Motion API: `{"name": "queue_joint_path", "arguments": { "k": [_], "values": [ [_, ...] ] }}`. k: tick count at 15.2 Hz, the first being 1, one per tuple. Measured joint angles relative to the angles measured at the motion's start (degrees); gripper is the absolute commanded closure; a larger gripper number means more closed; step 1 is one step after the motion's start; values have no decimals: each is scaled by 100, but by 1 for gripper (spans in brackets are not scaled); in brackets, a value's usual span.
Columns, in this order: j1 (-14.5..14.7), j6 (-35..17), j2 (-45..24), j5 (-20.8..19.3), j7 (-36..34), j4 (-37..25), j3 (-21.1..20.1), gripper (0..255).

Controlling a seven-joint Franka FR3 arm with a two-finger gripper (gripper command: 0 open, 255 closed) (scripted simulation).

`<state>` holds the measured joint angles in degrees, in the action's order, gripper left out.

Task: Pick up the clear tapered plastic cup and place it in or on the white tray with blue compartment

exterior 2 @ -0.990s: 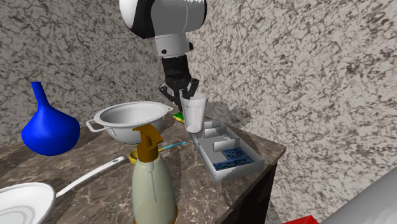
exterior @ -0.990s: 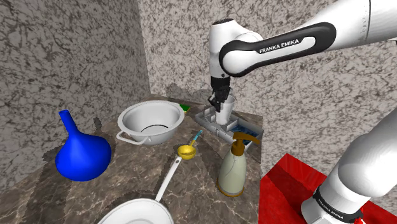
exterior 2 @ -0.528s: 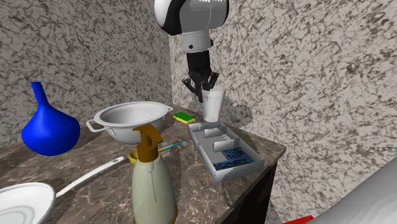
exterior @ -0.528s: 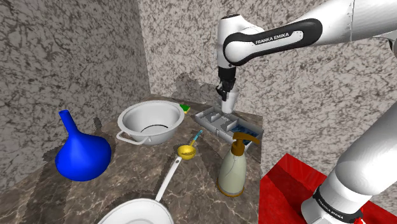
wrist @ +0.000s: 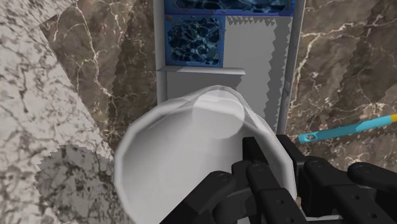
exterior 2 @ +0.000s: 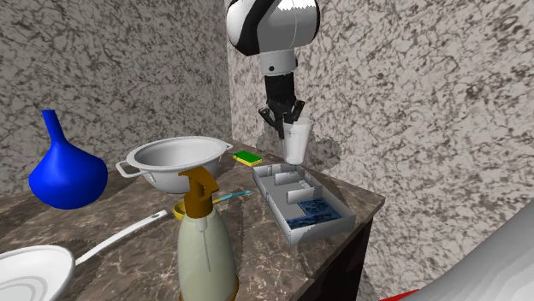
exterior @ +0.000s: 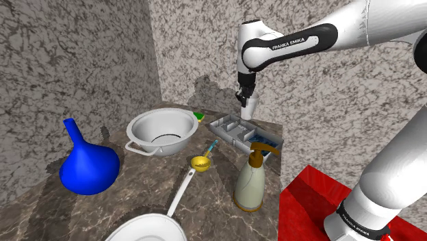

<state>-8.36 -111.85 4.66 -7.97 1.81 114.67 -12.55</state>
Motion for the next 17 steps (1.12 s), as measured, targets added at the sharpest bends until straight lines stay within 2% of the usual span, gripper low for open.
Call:
{"name": "queue_joint_path", "arguments": {
  "k": [17],
  "values": [
    [-11, -1177, -371, -189, -244, 833, -4, 255]
  ]
}}
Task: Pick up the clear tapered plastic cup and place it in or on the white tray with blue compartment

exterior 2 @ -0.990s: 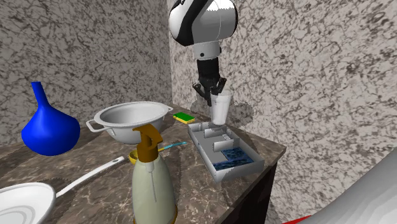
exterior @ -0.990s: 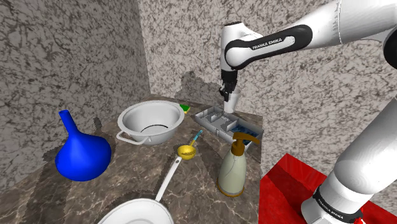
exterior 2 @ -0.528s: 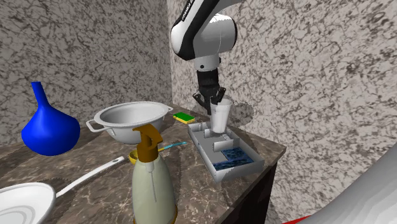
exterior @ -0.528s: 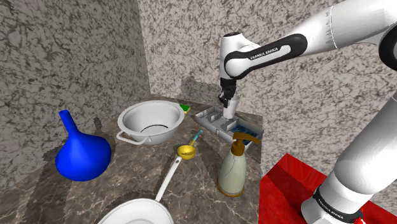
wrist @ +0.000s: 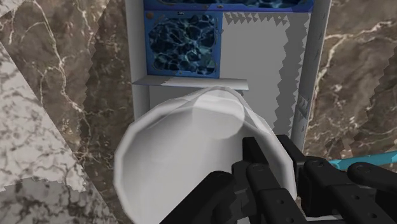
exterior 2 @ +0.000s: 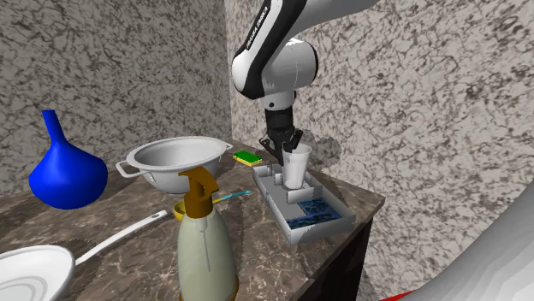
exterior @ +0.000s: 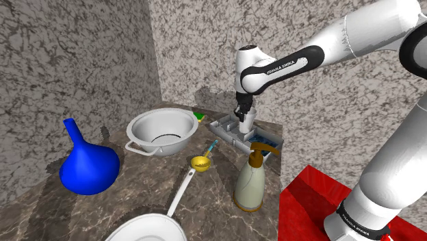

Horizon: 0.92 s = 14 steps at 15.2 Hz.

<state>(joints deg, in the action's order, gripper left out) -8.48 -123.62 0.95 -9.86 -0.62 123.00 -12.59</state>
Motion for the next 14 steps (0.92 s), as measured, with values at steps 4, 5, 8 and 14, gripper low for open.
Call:
{"name": "queue_joint_path", "arguments": {
  "k": [4, 5, 8, 14],
  "values": [
    [-1, -25, 8, -1, 0, 16, -1, 255],
    [-1, -25, 7, -2, 0, 14, -1, 255],
    [-2, -25, 0, -3, -2, 18, 0, 0],
    [15, 188, 129, 52, 25, -72, -15, 0]
  ]
}}
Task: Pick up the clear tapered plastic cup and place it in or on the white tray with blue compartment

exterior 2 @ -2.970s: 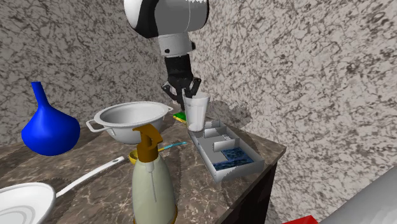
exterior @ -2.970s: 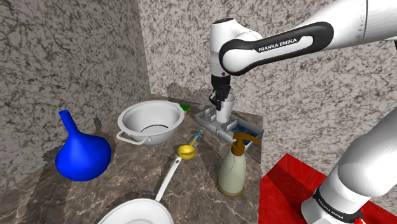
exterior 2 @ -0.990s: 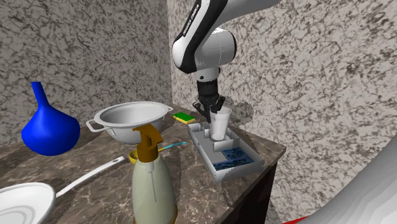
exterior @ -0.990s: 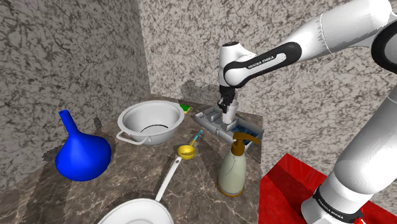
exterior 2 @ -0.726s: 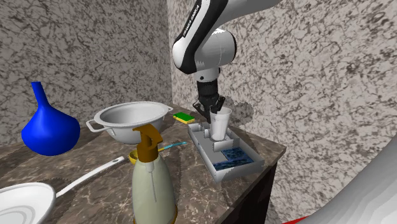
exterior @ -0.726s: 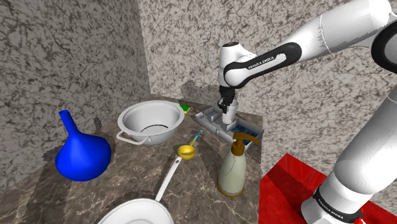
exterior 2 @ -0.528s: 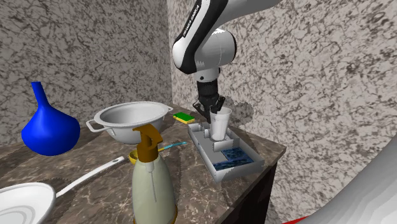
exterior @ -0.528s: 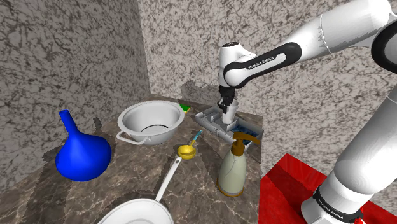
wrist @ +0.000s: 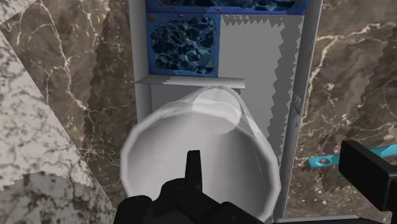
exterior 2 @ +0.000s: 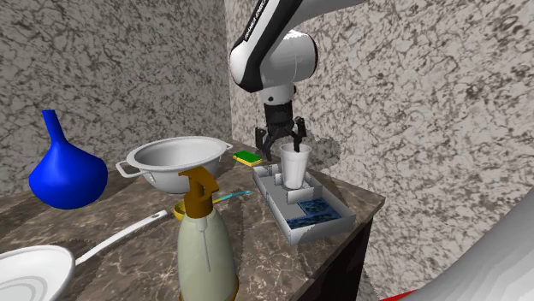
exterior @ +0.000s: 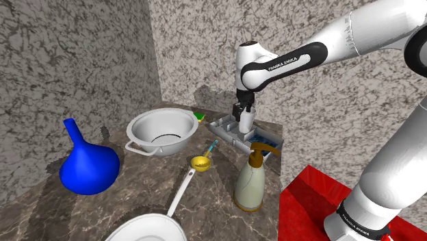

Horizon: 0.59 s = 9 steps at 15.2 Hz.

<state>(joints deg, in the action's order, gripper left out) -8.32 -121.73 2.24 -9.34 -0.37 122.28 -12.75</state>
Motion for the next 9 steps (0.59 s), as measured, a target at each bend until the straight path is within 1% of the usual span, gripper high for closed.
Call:
{"name": "queue_joint_path", "arguments": {
  "k": [3, 9],
  "values": [
    [23, 399, 123, 67, 44, -282, -20, 0],
    [24, 483, 156, 83, 62, -329, -20, 0]
  ]
}}
